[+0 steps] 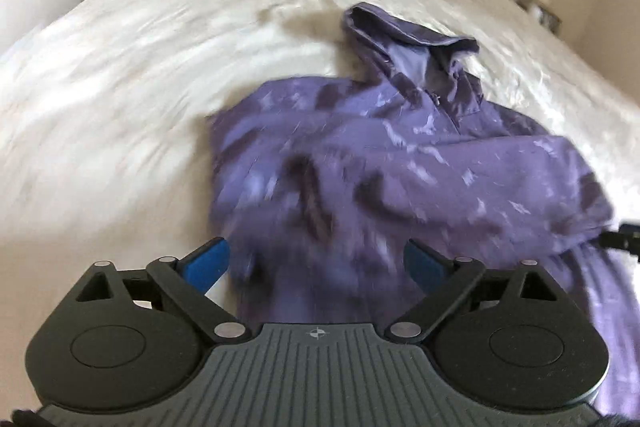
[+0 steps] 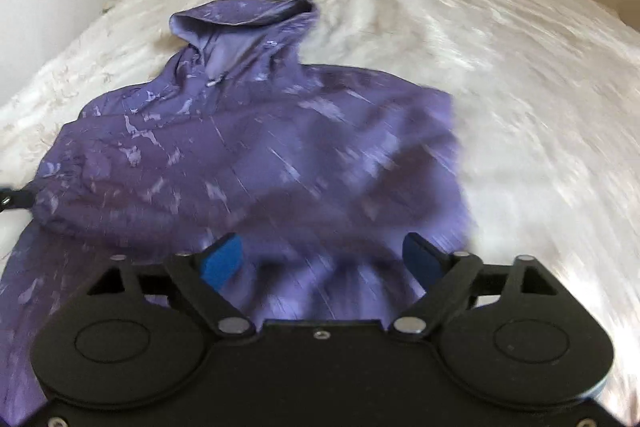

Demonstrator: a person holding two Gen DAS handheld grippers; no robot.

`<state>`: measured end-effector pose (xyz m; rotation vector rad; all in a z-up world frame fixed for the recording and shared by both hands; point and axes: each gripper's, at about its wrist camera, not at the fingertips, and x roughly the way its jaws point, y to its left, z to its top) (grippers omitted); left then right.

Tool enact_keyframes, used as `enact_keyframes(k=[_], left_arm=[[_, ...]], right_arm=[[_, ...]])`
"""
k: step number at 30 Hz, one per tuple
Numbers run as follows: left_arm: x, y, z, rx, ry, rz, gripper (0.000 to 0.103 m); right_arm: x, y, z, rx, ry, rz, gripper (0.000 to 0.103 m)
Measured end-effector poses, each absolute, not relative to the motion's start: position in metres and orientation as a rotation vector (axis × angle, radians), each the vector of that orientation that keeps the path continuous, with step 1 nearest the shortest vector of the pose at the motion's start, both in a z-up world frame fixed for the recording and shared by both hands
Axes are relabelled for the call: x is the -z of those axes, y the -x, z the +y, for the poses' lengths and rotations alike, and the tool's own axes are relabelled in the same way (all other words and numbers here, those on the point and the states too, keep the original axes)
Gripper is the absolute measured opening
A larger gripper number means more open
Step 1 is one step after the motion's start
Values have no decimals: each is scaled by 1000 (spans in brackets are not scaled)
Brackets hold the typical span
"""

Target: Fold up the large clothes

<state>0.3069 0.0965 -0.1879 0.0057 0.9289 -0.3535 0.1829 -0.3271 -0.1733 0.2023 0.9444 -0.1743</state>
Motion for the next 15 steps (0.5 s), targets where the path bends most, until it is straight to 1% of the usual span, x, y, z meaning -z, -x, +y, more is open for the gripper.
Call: enact_keyframes(k=[3,7,11,15], left_arm=[[190,-266,121,312,46,987,95],[200,-216,139,249,30,1063,95],[208,-175,144,226,15,1110,95],[203,-150,135,233,12,1110,95]], right_arm=[[168,-142,-344,189,-229,974,89],[168,-87,-362,186,-261,1040,89],[172,-45,-369,169,-271,1084,89],[167,-23,-366,151,-285,1080,89]])
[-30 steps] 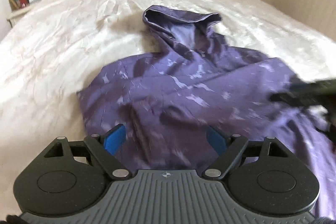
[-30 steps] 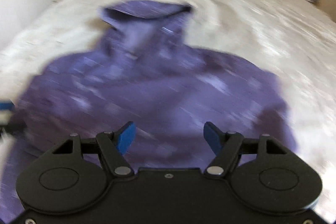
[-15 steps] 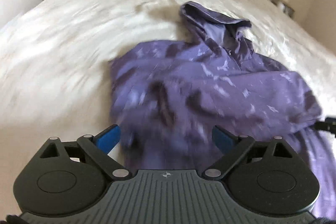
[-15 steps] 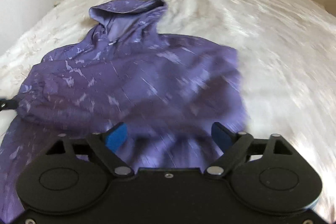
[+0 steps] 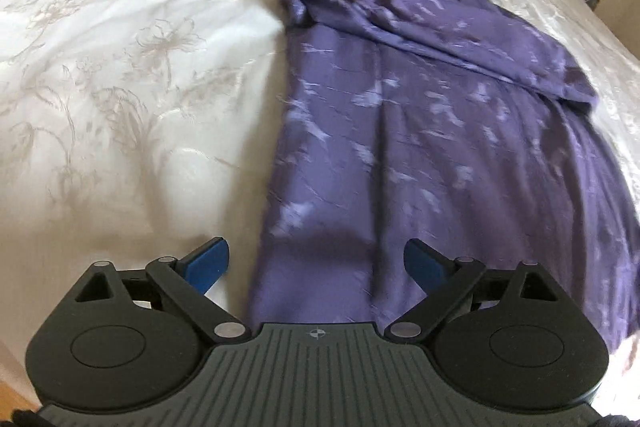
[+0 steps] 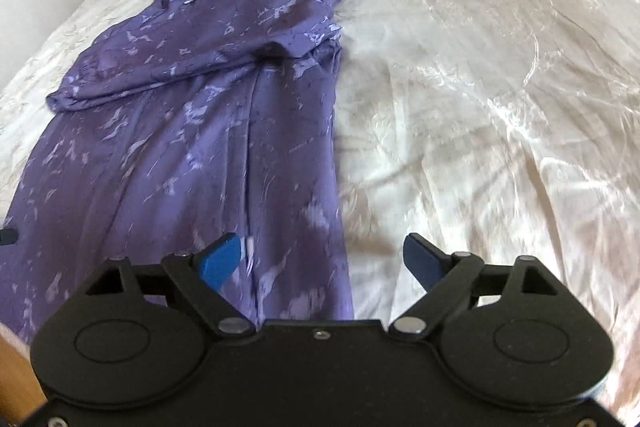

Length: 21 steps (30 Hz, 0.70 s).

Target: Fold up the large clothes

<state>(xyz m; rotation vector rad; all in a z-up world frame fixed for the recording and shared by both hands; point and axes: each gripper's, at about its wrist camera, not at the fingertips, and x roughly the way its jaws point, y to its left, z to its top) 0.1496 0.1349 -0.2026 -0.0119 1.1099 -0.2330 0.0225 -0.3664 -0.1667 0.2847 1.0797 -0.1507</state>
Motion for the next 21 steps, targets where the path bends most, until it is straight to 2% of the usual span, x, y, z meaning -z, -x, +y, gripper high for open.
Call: enact_keyframes(k=[6,13,21], left_arm=[[173,-170,122,282,106,1073,95],[149,-253,88,365,116,986,94],[149,-352,40,419,83,965,94]], right_arm=[[148,-44,-360,91,-264,1010,89],[119,-133,-343,33,-284,914,89],[108,-224,-330,16,-329,867,89]])
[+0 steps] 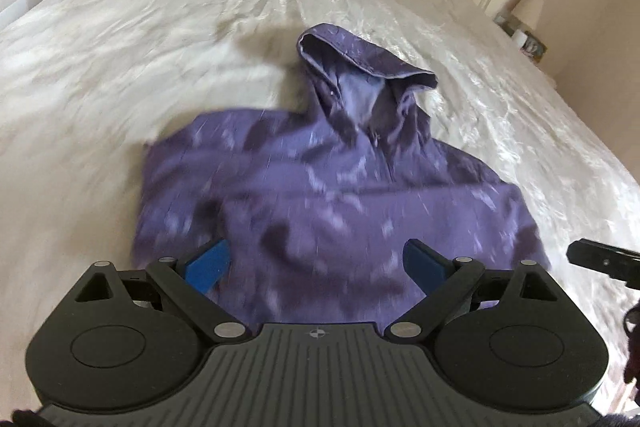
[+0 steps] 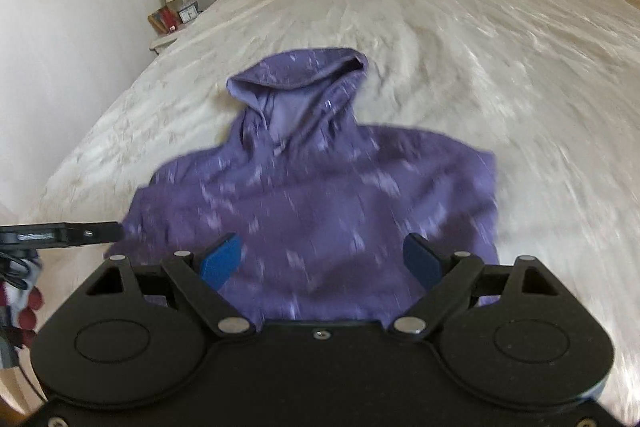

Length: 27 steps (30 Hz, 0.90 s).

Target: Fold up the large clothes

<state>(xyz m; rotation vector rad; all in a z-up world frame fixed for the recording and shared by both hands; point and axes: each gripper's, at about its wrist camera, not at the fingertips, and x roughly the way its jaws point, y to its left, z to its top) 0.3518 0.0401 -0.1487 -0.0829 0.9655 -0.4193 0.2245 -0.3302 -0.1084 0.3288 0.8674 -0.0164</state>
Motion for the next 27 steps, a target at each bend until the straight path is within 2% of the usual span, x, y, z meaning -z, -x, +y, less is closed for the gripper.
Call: enact_keyframes(k=[13,20,27], left_arm=[[163,-481,-20,409,-30,937,94],[185,-544,-60,375,-181,902,94],[210,-584,-78,375,-276,873,94]], right_arm=[[132,-375,-374,-6,-298,882,89],[176,-453,-392,38,-186,932,88],[211,-491,-390,5,-161,943,88]])
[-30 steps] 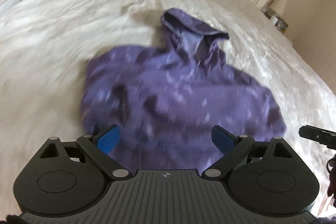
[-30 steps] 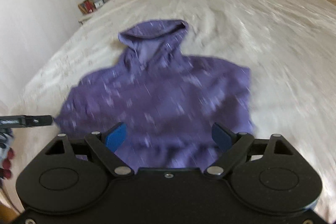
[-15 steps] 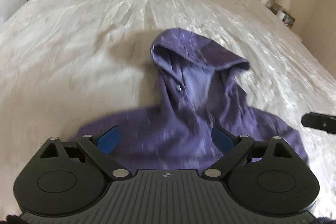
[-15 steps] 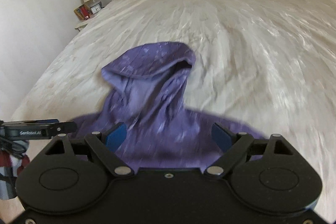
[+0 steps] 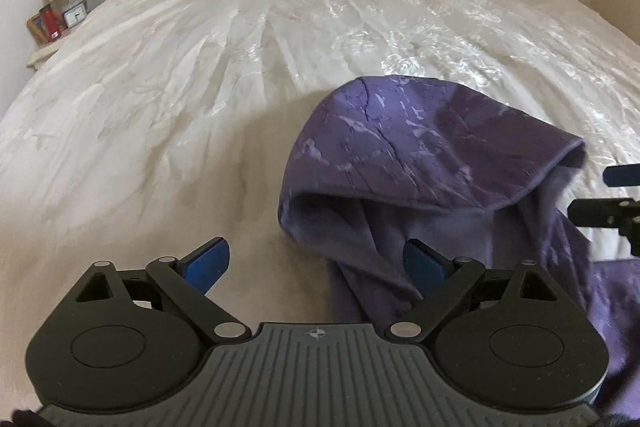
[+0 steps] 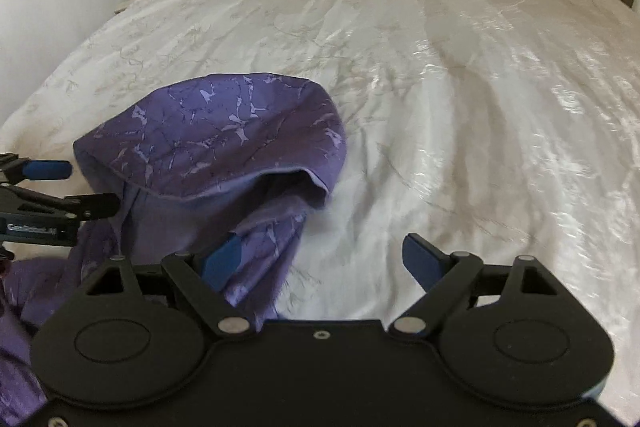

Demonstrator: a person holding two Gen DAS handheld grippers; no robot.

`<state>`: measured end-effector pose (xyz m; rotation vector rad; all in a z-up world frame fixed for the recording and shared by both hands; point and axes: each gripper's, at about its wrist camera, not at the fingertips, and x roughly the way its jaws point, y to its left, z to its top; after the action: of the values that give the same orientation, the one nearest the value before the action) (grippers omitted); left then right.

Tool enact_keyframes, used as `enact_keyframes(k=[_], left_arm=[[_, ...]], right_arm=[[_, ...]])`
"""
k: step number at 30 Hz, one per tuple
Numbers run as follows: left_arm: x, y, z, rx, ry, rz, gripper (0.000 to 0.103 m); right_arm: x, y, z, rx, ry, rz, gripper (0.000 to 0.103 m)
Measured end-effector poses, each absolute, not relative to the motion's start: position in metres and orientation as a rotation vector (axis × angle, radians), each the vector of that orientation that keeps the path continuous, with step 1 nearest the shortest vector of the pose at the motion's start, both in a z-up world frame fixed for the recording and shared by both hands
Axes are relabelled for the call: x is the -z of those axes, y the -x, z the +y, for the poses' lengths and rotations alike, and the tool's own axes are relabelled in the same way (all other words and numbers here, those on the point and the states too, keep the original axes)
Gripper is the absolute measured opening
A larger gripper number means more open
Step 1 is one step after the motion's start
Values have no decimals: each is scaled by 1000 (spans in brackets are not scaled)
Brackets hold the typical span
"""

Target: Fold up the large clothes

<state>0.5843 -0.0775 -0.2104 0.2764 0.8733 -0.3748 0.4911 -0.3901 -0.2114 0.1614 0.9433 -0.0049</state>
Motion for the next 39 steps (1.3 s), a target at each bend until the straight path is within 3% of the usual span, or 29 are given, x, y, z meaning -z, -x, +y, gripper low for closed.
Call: enact_keyframes(k=[11,14,19,30,32,34,37,39], left_arm=[[215,-627,-36,224,-176,839,95],[227,-634,-7,206,-78,912,96],[242,-624,-11,246,-201,922,96],[161,-577,17,523,-202,877,94],[147,-581,14,541,-88,841,94],[138,-592,0,550,17,822,95],[145,-616,-30,500,32,791,95],[157,-632,-50,434,10,793,95]], right_arm=[[210,-514,-379,-52,-102,884,88],[223,-517,-396,54,-48,923,88],[251,-513,-426,75,-83,1012,90],[185,-466,-455,-151,-184,882,90],[169,-468,-450,-179,-224,802,86],[159,-483,-440,-208,-253,760,63],[163,-516,-413,-250,-224,766,40],[172,-536,-393,-254,-178,785,40]])
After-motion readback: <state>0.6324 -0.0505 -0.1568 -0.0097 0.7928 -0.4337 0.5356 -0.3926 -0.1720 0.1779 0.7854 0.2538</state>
